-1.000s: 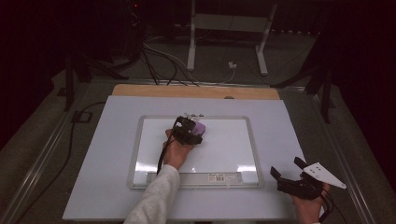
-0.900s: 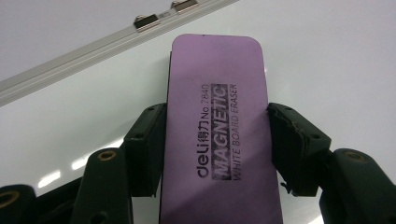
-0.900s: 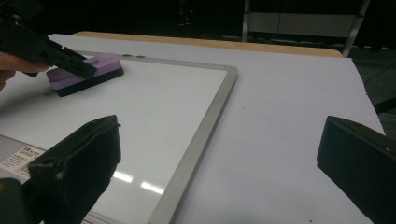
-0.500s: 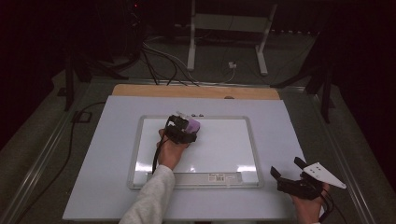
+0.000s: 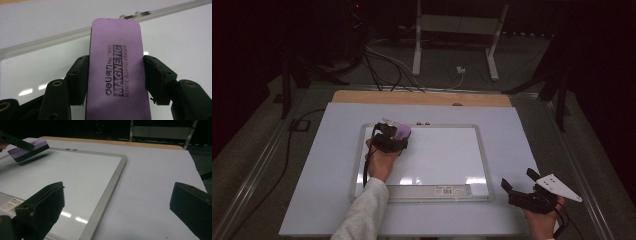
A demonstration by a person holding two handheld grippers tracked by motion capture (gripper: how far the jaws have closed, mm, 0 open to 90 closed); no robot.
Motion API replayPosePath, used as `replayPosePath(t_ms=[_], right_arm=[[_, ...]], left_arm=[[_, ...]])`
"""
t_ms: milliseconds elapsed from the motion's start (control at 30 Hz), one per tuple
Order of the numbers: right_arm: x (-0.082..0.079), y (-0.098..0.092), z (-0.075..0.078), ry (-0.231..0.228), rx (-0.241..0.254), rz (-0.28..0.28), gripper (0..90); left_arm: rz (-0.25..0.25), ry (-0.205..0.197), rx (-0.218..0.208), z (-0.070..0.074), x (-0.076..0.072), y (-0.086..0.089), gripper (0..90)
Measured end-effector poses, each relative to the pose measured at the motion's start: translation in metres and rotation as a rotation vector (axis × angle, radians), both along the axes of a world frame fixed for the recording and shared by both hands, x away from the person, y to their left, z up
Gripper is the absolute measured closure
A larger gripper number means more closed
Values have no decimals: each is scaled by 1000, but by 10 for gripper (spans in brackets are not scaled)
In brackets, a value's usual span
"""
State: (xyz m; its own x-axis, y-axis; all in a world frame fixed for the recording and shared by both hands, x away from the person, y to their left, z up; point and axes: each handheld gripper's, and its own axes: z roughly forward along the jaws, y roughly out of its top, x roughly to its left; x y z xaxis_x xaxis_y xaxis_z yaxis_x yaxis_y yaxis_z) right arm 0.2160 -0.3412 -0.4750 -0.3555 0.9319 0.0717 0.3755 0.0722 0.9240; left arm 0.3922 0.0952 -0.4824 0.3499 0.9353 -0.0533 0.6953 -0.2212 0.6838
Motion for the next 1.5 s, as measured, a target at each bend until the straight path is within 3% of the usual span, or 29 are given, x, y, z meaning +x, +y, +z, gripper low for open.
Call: replayPosePath(t_ms=[467,700,800,933,1067,1133,1367,1500], right_arm=[[0,-1,0,1,1,0,1],[0,0,0,0,-2,0,1],[0,0,0,1,0,0,1],[0,0,0,0,-2,1,1],[0,0,0,1,-1,0,1],[0,0,0,0,-1,1,1],[0,0,0,0,-2,1,1],[-1,1,0,0,-1,2,1]], left_arm=[[107,10,81,-12,-2,27,419],[141,8,77,-15,-3,32,419],[132,4,67,-16,-4,32,412],[96,-52,25,-11,-9,32,344],[35,-112,29,-4,-16,31,326],[13,-130,52,-2,-19,30,327],[-39,-83,78,-10,-21,32,333],[-37,-83,88,-12,-21,32,339]])
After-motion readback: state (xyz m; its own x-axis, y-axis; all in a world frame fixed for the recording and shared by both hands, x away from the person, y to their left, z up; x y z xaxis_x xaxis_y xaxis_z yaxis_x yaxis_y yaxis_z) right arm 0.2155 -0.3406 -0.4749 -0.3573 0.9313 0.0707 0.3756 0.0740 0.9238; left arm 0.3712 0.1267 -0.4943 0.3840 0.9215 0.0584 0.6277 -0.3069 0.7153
